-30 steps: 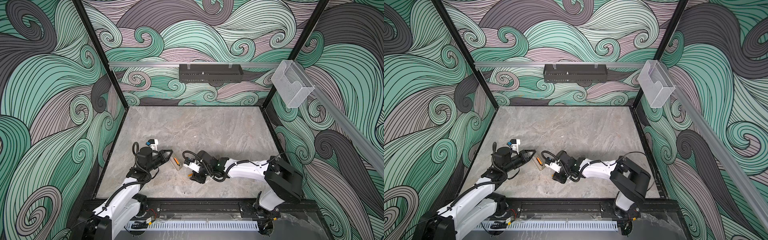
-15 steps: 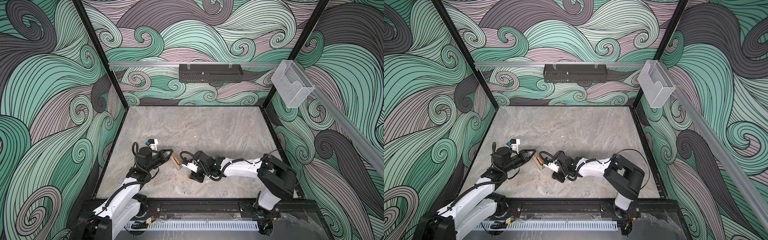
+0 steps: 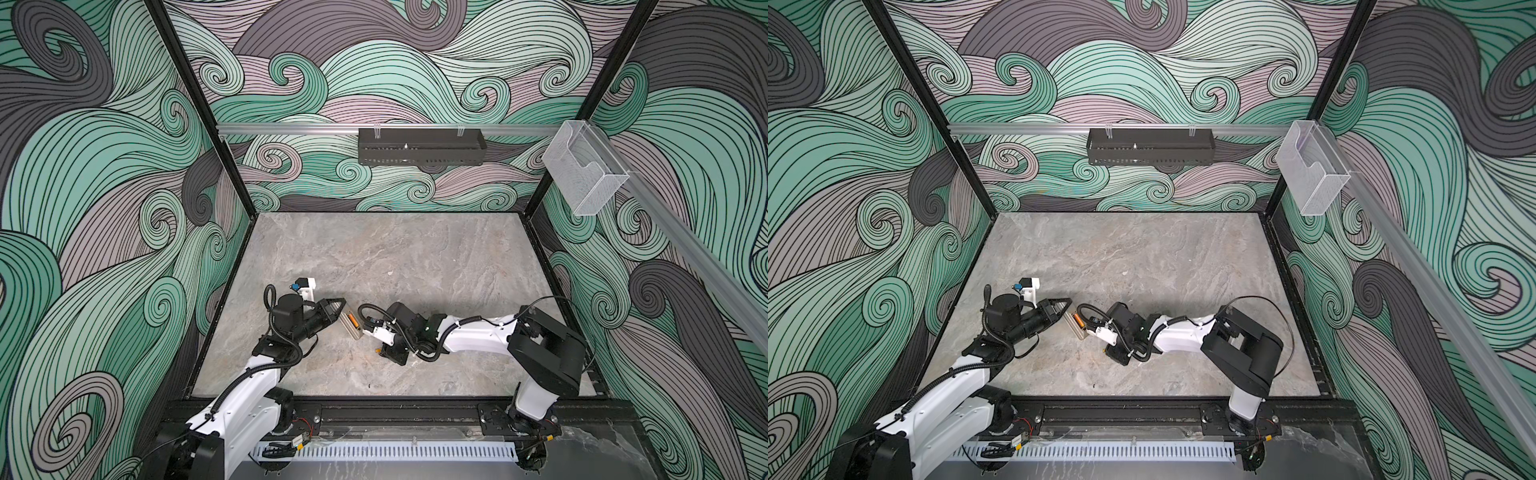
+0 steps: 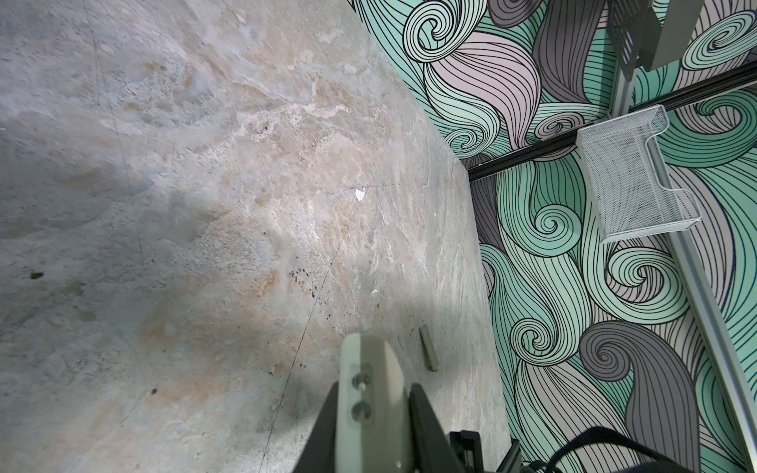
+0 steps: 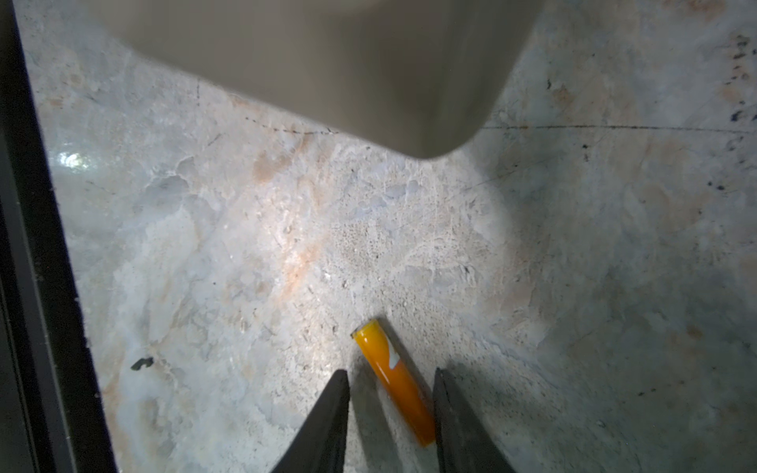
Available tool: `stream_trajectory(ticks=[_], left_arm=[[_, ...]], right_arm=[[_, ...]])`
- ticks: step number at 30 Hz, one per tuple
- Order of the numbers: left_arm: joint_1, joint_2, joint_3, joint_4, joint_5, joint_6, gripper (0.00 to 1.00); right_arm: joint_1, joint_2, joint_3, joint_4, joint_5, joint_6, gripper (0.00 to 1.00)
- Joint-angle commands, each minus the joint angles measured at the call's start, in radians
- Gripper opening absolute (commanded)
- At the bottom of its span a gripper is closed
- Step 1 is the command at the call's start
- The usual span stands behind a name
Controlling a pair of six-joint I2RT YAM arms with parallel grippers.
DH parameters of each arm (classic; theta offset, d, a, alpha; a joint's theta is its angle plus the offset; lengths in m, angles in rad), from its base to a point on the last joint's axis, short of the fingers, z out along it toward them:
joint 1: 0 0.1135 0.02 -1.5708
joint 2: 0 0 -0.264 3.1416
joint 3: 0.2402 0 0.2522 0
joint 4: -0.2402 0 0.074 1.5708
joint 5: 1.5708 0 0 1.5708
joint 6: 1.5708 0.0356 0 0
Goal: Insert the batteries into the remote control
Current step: 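Move the right gripper down over the loose orange battery on the table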
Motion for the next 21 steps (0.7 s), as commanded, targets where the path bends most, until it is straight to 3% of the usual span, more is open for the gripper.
stream_trajectory(ticks=[1,10,21], left_arm=[[0.007,-0.007,-0.001,0.034,0.016,-0.009,0.0],[0.007,-0.007,0.0,0.036,0.019,-0.009,0.0],[0.007,-0.003,0.001,0.034,0.024,-0.007,0.0]], right_arm=[[0.005,0.013,0.018,-0.031,0.017,-0.032,0.35],[0.005,0.007,0.01,-0.037,0.029,-0.023,0.32],[0.003,0.009,0.025,-0.053,0.065,0.0,0.19]])
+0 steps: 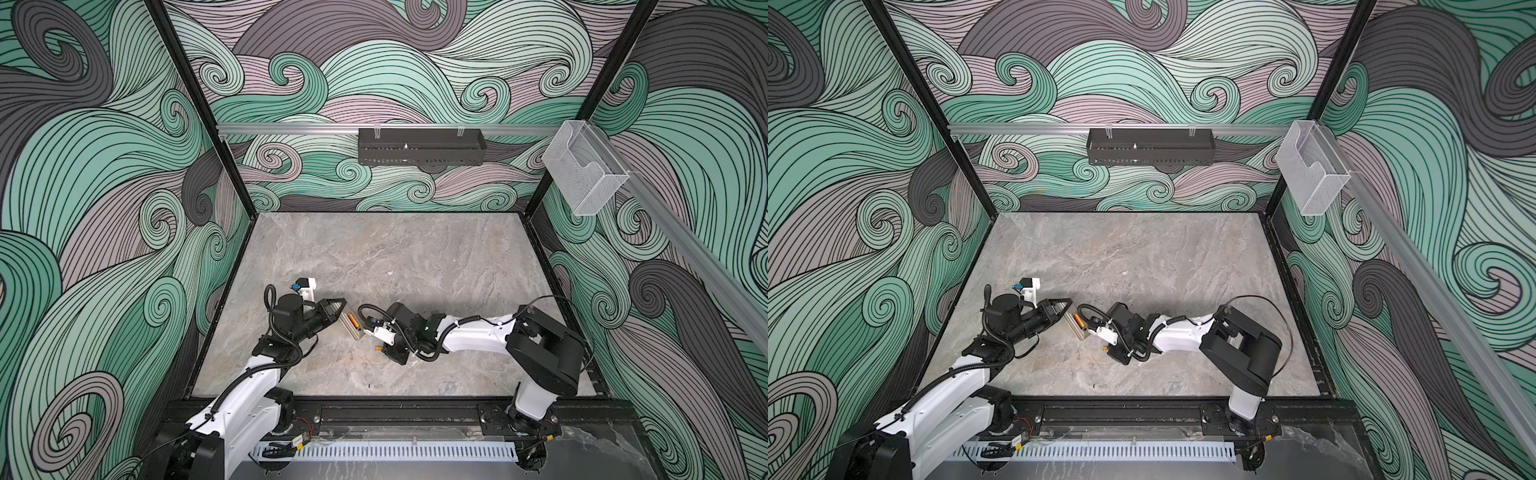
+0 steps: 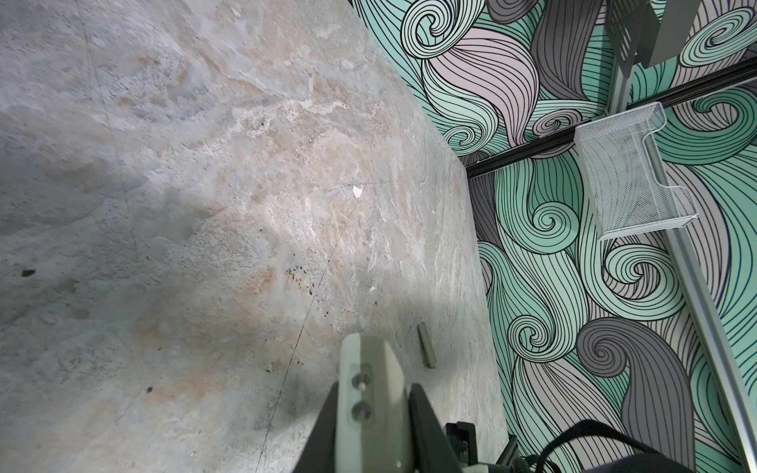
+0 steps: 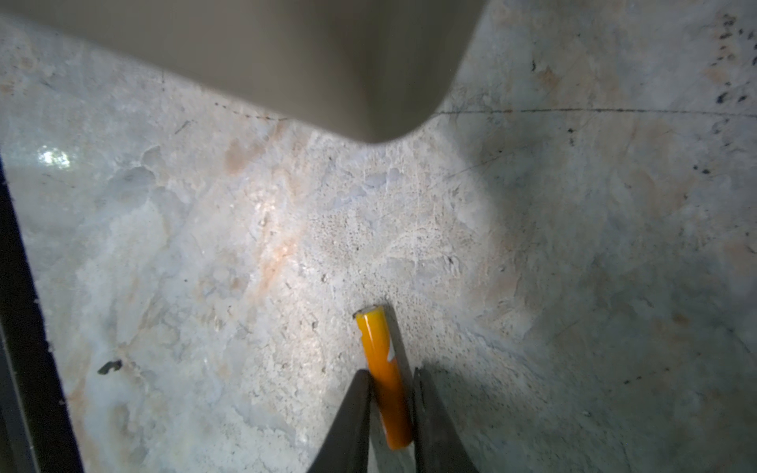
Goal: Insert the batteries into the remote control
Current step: 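Move the right gripper down over the loose orange battery on the table, then close the right gripper on the orange battery's end and lift it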
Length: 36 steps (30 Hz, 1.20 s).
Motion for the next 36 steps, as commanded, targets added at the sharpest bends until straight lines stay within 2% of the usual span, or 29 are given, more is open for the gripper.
stream_trajectory(ticks=[1,6,14,22,29,36], left_arm=[[0.007,-0.003,0.001,0.033,0.013,-0.006,0.0],[0.007,0.003,0.003,0.033,0.017,-0.004,0.0],[0.008,0.012,0.007,0.029,0.027,-0.004,0.0],[0.007,0.019,0.012,0.032,0.033,-0.004,0.0],[0.007,0.027,0.012,0.037,0.034,-0.003,0.0],[0.008,0.029,0.007,0.042,0.036,-0.004,0.0]], right_arm=[[0.003,0.008,0.021,-0.039,0.03,0.002,0.19],[-0.023,0.012,0.05,-0.075,0.05,0.058,0.16],[-0.078,0.002,0.078,-0.127,0.01,0.152,0.16],[-0.09,0.023,0.079,-0.133,0.013,0.17,0.17],[-0.091,0.013,0.075,-0.147,0.031,0.162,0.26],[-0.091,-0.008,0.062,-0.158,0.029,0.152,0.26]])
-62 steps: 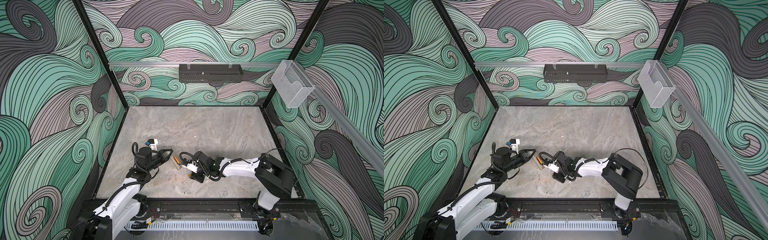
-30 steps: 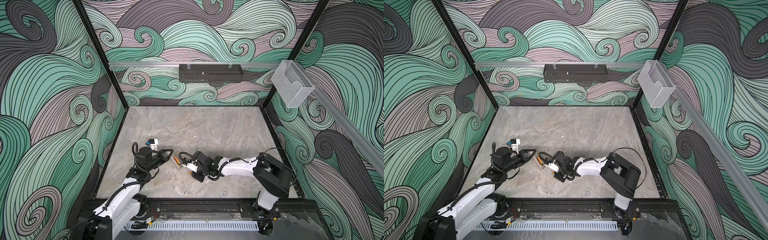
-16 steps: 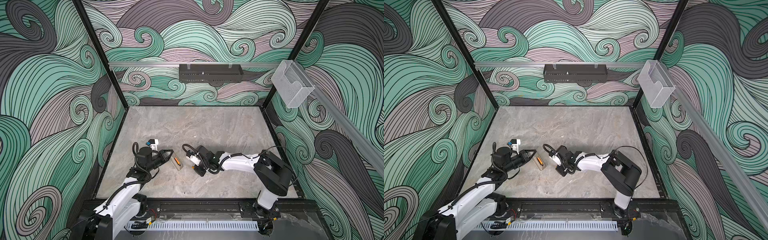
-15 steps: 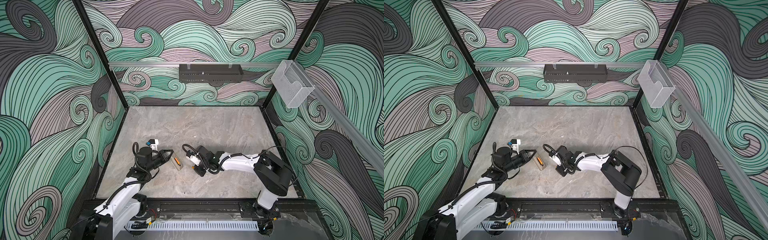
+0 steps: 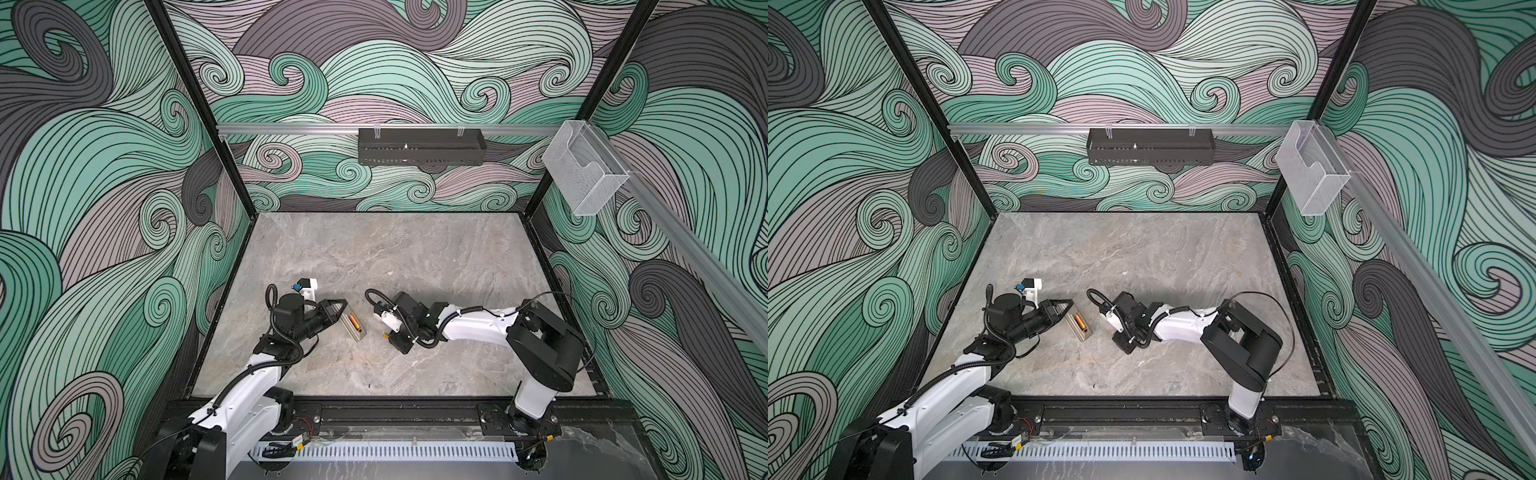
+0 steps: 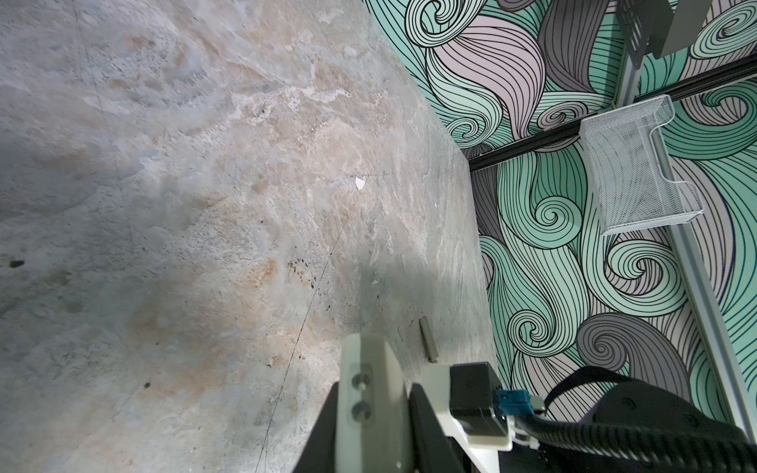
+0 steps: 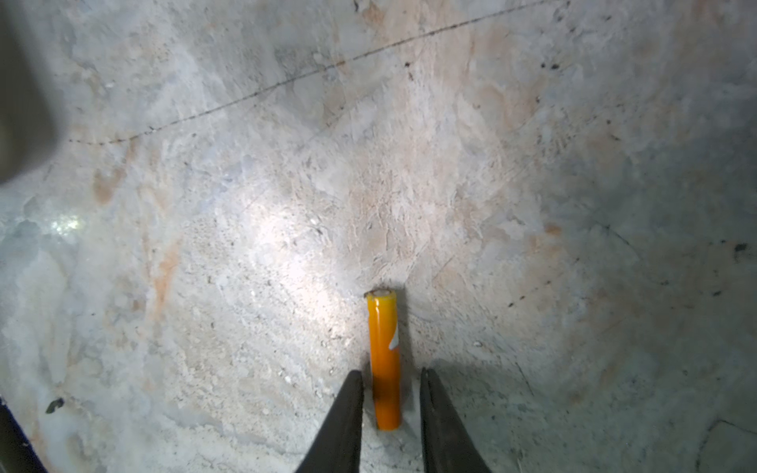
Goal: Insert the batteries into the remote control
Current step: 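Close the right gripper on the orange battery's end and lift it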
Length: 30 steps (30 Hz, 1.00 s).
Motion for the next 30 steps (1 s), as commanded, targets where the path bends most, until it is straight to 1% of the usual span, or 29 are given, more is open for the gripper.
stream_trajectory(ticks=[1,30], left_arm=[[0.007,0.0,0.007,0.036,0.017,-0.005,0.0],[0.007,-0.001,-0.003,0.044,0.019,-0.012,0.0]], right_arm=[[-0.003,-0.021,-0.001,-0.026,0.001,-0.009,0.26],[0.011,-0.022,-0.005,-0.065,0.024,-0.035,0.23]])
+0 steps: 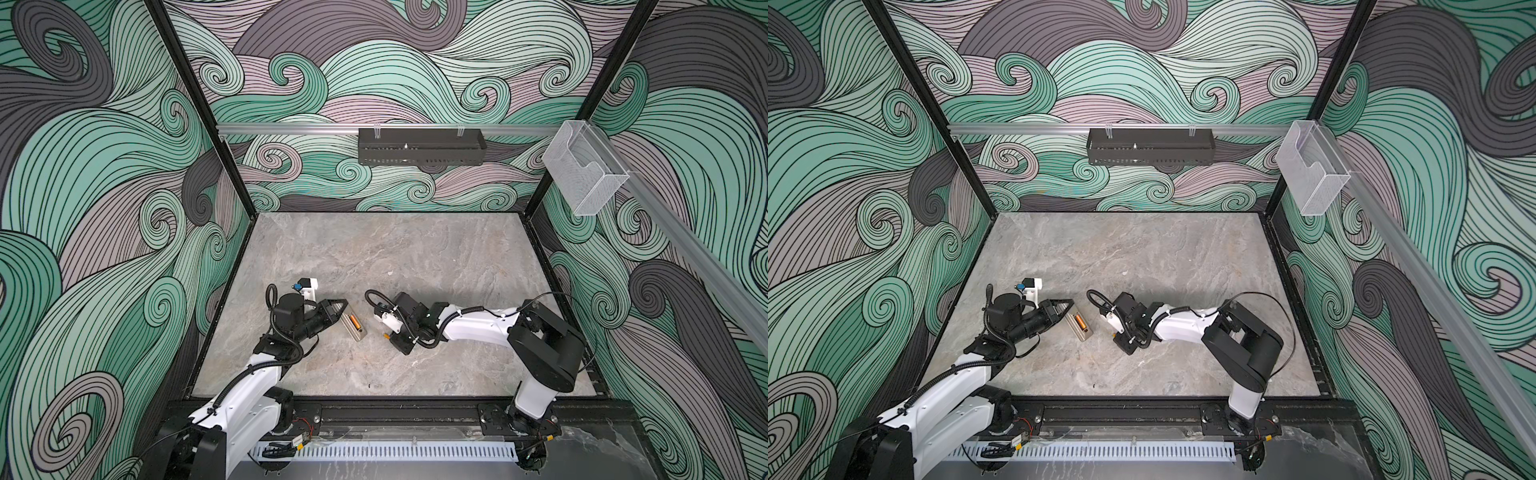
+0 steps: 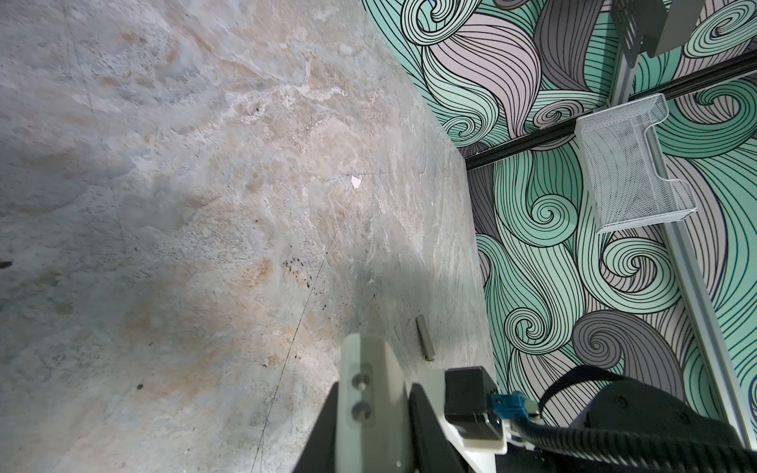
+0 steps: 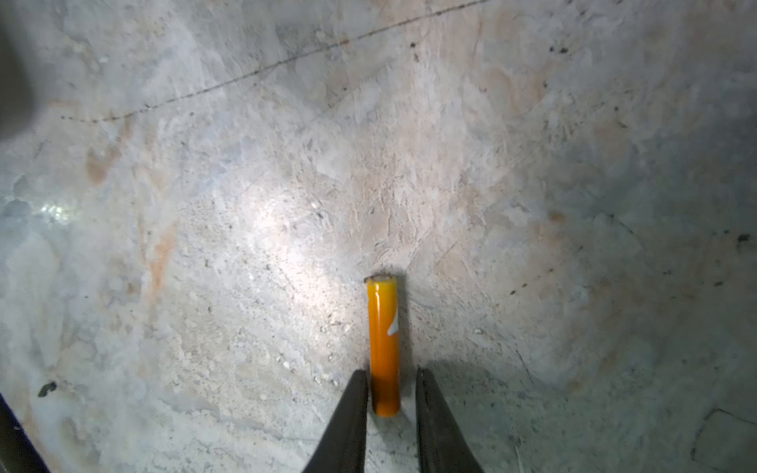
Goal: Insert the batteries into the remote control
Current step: 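Close the right gripper on the orange battery's end and lift it, then carry the battery to the remote's compartment beside the seated battery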
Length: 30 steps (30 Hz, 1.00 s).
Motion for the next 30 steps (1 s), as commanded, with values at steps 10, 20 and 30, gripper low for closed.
stream_trajectory(ticks=[10,20,30], left_arm=[[0.007,-0.005,-0.003,0.036,0.011,-0.01,0.0],[0.007,0.007,-0.008,0.061,0.013,-0.015,0.0],[0.007,0.005,-0.018,0.114,0.023,-0.024,0.0]], right_arm=[[0.009,-0.01,-0.003,-0.033,0.021,-0.011,0.17],[0.023,-0.11,-0.052,0.028,-0.004,-0.027,0.07],[0.025,-0.224,-0.023,-0.018,-0.028,0.016,0.03]])
